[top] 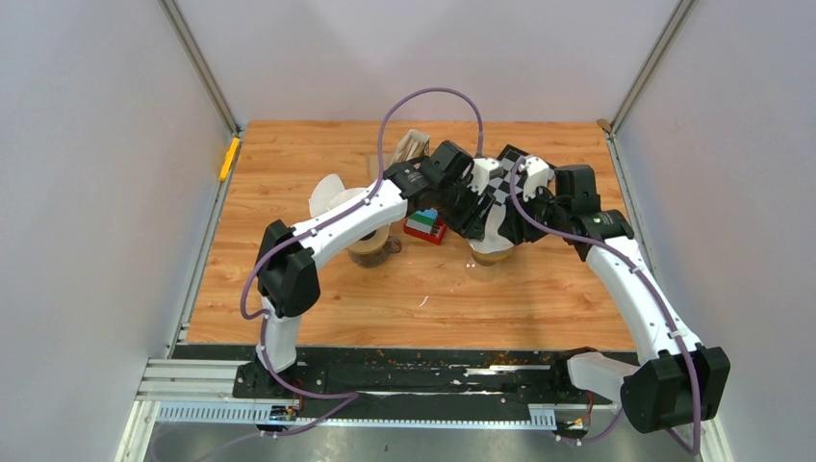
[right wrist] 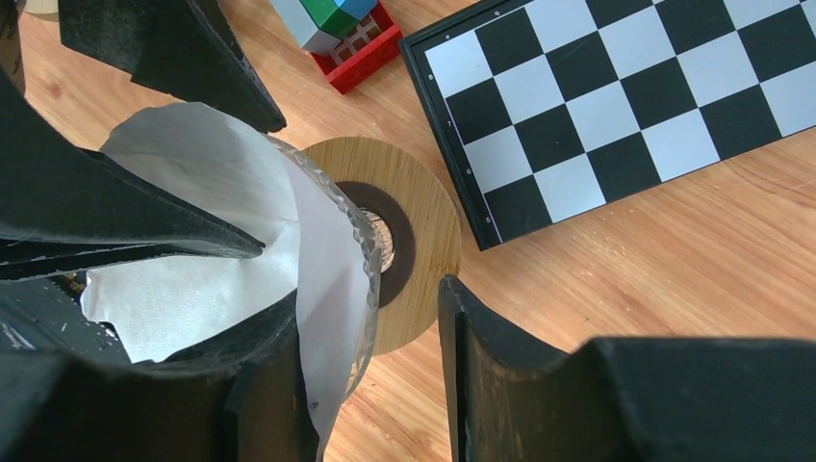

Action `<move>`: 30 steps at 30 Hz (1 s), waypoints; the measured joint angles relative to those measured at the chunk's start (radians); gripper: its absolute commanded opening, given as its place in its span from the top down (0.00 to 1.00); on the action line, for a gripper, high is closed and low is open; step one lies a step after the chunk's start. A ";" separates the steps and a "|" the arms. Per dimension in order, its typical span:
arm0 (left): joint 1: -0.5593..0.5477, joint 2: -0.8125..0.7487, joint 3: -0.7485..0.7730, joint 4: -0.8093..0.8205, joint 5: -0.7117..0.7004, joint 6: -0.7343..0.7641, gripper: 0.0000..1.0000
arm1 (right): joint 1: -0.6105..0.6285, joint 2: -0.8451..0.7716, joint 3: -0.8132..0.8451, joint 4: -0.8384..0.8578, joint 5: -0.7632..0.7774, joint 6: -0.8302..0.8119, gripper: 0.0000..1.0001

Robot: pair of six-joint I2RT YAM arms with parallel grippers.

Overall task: Place the coffee filter in the dripper
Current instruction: Adjust the coffee filter in the coffee dripper.

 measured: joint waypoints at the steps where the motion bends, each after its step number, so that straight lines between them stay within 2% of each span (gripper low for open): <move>1: 0.000 0.000 0.000 0.000 0.000 0.000 0.37 | 0.005 0.000 -0.001 0.000 0.006 -0.002 0.58; 30: 0.001 0.000 0.000 0.002 -0.004 -0.034 0.33 | 0.105 0.000 -0.001 0.000 0.157 -0.048 0.57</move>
